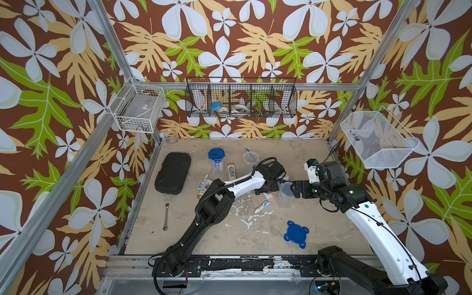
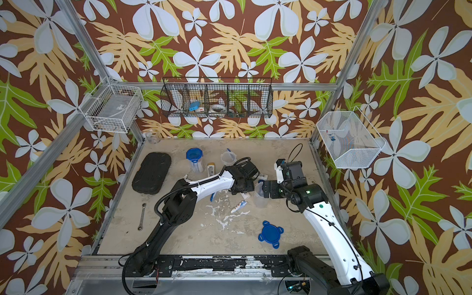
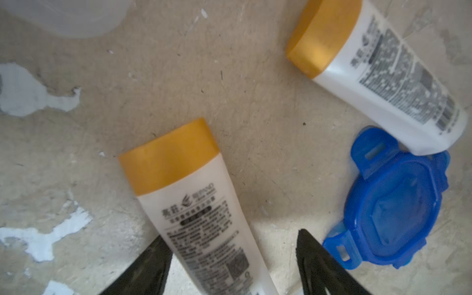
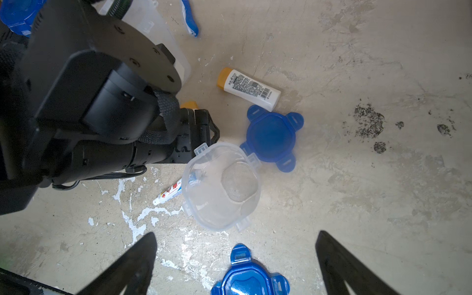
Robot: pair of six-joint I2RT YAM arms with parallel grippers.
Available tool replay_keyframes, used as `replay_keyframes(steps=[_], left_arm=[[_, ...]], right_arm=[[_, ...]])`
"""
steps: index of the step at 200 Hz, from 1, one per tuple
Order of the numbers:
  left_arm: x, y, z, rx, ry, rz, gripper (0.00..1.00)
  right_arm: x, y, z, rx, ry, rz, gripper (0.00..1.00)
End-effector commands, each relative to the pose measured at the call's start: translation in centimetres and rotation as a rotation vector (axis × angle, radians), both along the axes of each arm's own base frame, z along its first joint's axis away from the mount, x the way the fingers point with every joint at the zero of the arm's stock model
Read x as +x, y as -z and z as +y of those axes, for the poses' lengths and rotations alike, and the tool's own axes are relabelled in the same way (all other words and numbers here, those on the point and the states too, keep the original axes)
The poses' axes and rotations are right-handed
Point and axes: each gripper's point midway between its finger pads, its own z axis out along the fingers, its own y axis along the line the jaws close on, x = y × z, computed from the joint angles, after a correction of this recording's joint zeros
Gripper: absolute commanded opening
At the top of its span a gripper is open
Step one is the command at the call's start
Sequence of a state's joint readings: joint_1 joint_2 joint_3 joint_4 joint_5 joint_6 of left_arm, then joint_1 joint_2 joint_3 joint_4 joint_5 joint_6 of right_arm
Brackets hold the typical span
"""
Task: Pack away toiletry kits
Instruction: Pick up the toiletry item from the center of the board.
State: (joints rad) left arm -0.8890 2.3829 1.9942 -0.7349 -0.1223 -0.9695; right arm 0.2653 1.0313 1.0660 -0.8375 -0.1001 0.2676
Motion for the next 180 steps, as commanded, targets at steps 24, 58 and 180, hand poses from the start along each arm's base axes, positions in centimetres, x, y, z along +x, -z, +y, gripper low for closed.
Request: replay_keyframes(steps=[24, 58, 180], left_arm=[[-4.4, 2.7, 3.9, 0.120, 0.073, 0.059, 0.56], [-5.4, 3.6, 6.1, 0.181, 0.115, 0.051, 0.35], [-6.6, -9.9, 6.3, -0.022, 0.379, -0.258, 0.19]], right_arm=[[0.5, -1.1, -0.5, -0.010, 0.009, -0.036, 0.96], [0.3, -1.6, -0.7, -0.011, 0.007, -0.044, 0.96], [-3.4, -2.5, 3.0, 0.185, -0.152, 0.051, 0.96]])
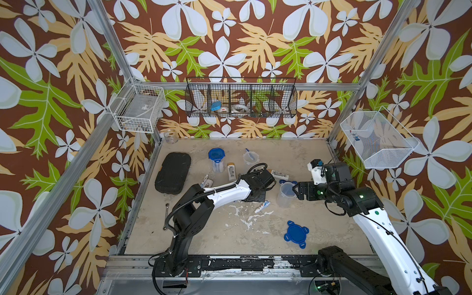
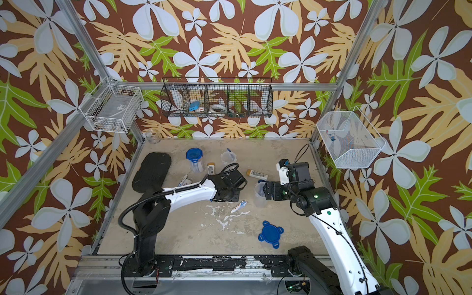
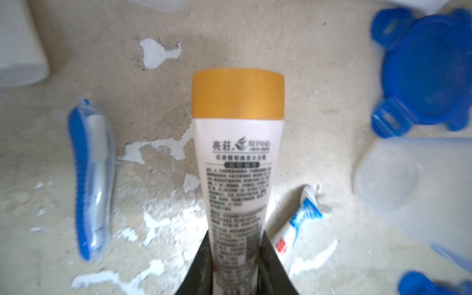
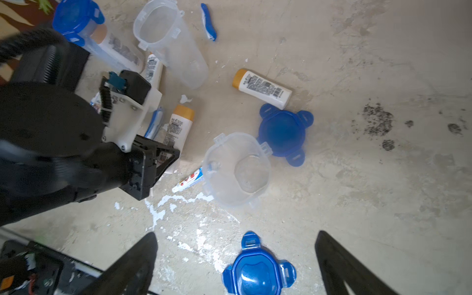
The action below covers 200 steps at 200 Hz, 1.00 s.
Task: Pack away toiletry kits
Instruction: Pick up the toiletry item from the center of the board, then place the toiletry item into the container.
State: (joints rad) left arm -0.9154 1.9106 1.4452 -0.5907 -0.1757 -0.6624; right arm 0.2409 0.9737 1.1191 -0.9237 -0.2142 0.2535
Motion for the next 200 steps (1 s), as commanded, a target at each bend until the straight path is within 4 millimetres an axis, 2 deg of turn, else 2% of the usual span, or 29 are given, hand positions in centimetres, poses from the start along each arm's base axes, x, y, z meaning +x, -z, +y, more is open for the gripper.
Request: replay_keyframes(steps=[1, 25, 57, 78, 102, 128, 142, 174, 200], left_arm=[[-0.7, -4.5, -0.6, -0.120, 0.109, -0.098, 0.19], [-2.9, -9.3, -0.7, -0.255, 0.212, -0.188, 0.19], [-6.5, -13.3, -1.3, -0.392, 0.336, -0.256, 0.20], [-8.2, -14.6, -1.6, -0.427, 0.382, -0.275, 0.20], [-9.6, -15.4, -2.4, -0.451, 0.426, -0.281, 0.21], [-10.1, -15.9, -3.0, -0.450, 0.444, -0.296, 0.21], [-10.1, -15.9, -3.2, -0.443, 0.448, -0.303, 0.21], [-10.4, -15.9, -3.5, -0.437, 0.463, -0.310, 0.21], [-10.3, -15.1, -2.9, -0.411, 0.443, -0.309, 0.23]], right_arm=[[-1.3, -0.2, 2.3, 0.106, -0.101, 0.056, 0.96], [-1.9, -1.3, 5.5, 0.281, -0.214, 0.084, 0.96], [-1.9, -3.4, 8.5, 0.484, -0.311, 0.076, 0.97], [-1.7, -3.7, 9.8, 0.532, -0.353, 0.080, 0.97], [-1.5, -3.0, 11.7, 0.536, -0.391, 0.102, 0.96], [-1.7, -1.9, 13.7, 0.534, -0.419, 0.147, 0.92], [-1.8, -1.5, 14.0, 0.527, -0.419, 0.160, 0.85], [-1.5, -1.3, 13.6, 0.499, -0.401, 0.143, 0.43], [-1.2, -1.4, 13.5, 0.485, -0.395, 0.136, 0.23]])
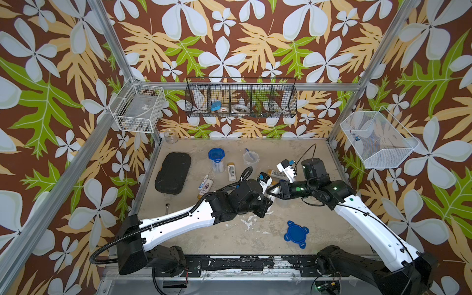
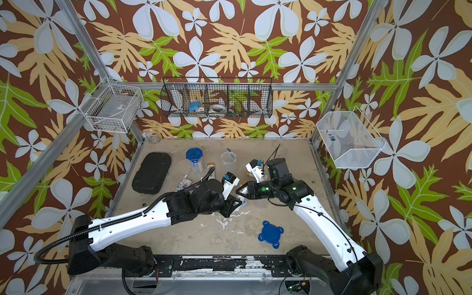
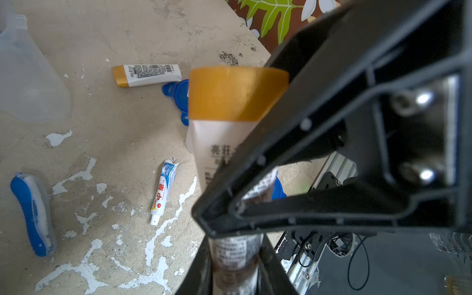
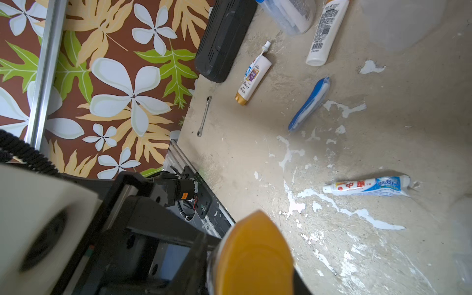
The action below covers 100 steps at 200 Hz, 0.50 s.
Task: Pack away toiletry kits
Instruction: Place the toiletry item into the container.
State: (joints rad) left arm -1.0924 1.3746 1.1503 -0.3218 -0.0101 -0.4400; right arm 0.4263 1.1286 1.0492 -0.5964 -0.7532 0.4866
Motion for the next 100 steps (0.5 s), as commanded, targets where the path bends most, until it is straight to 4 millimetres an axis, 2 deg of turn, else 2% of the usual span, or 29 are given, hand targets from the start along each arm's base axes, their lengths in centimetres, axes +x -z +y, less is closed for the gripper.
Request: replay_keyframes(steps=[1, 15, 28, 45, 52, 74, 100], left_arm=[[0.4, -0.4, 0.0, -0.015, -0.015, -0.031, 0.24], [0.6, -0.3, 0.4, -0.008, -0.035, -0.034, 0.36], [0.8, -0.5, 0.7, -0.010, -0.056, -0.040, 0.59], [1.2, -0.6, 1.2, -0.002, -0.088, -0.045, 0.87], [1.4, -0.4, 1.4, 0.011, -0.102, -0.044, 0.94], [2.6, 1.1, 1.9, 0.075, -0.159, -0.011, 0.98], [3.8, 2.1, 1.8, 0.109, -0.214, 0.044, 0.98]], right_arm=[[0.6, -0.4, -0.1, -0.018, 0.009, -0.045, 0.22], [1.1, -0.5, -0.6, -0.062, 0.029, -0.071, 0.14], [1.9, -0.3, -1.7, -0.139, 0.063, -0.098, 0.08], [3.8, 0.0, -4.7, -0.293, 0.167, -0.159, 0.05], [4.4, -0.1, -5.9, -0.357, 0.209, -0.192, 0.04], [6.0, -0.1, -9.6, -0.523, 0.346, -0.298, 0.02], [6.8, -0.3, -11.3, -0.587, 0.421, -0.377, 0.00]])
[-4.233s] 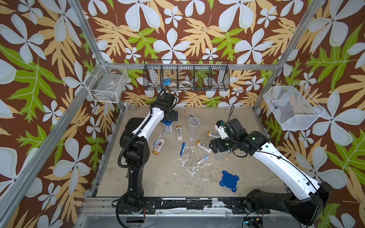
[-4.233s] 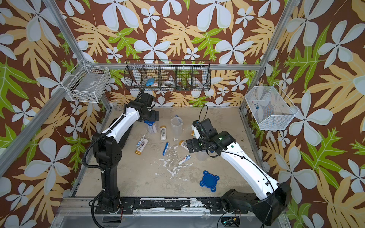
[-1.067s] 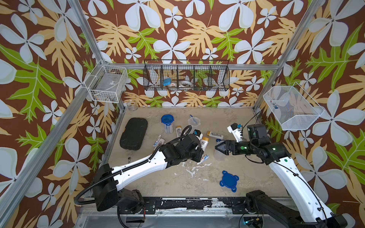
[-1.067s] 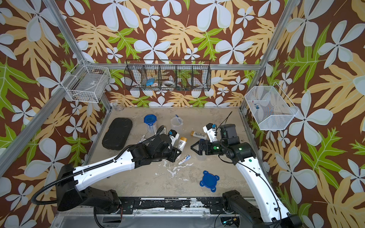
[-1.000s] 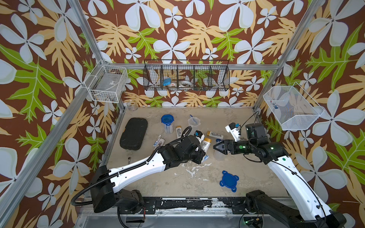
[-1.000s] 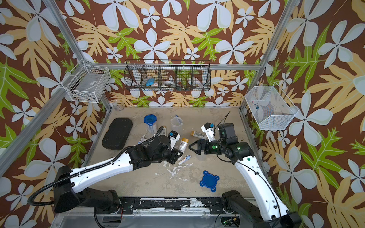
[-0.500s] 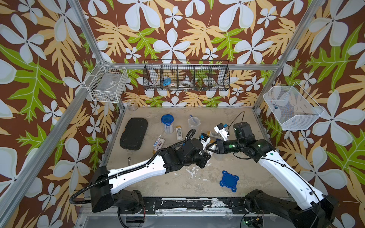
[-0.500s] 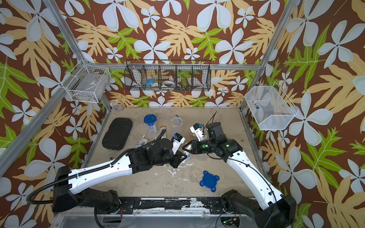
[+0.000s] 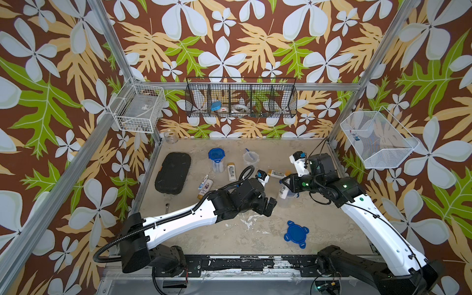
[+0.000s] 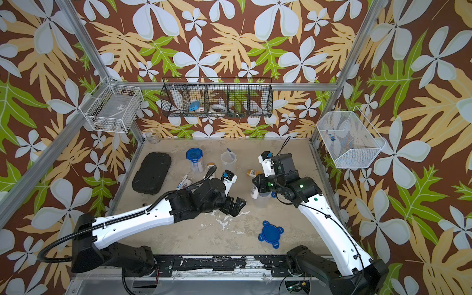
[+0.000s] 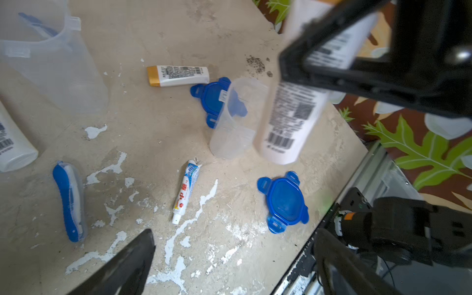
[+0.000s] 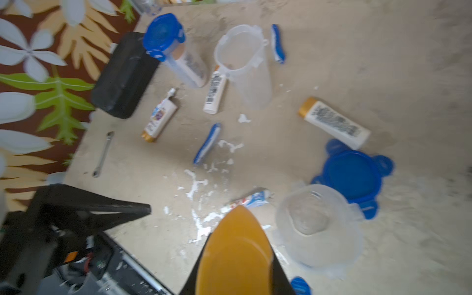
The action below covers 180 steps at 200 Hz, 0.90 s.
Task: Pack away toiletry kits
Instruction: Place the toiletry item into the container.
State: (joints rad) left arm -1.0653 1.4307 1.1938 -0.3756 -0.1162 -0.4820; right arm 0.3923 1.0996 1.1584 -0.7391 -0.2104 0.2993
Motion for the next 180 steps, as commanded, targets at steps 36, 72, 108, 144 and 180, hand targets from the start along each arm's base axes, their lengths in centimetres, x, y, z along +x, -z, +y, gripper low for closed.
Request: replay_keyframes(steps=[36, 72, 108, 144, 180], left_arm=[[3.3, 2.1, 0.5, 0.024, -0.161, 0.132, 0.98], [4.3, 2.9, 0.2, 0.022, -0.188, 0.190, 0.97], [5.7, 4.1, 2.5, 0.095, -0.264, 0.227, 0.97], [8.6, 6.1, 8.7, 0.131, -0.419, 0.269, 0.93], [11.4, 8.4, 15.8, 0.235, -0.593, 0.286, 0.92]], right_arm=[[2.4, 0.3, -4.6, -0.220, 0.164, -0.172, 0.00], [3.4, 1.0, -4.0, -0.194, 0.157, -0.192, 0.00], [3.8, 2.5, -3.2, -0.167, 0.134, -0.188, 0.01], [4.0, 3.0, -2.4, -0.143, 0.091, -0.210, 0.03], [3.7, 5.1, -2.2, -0.152, 0.074, -0.161, 0.03]])
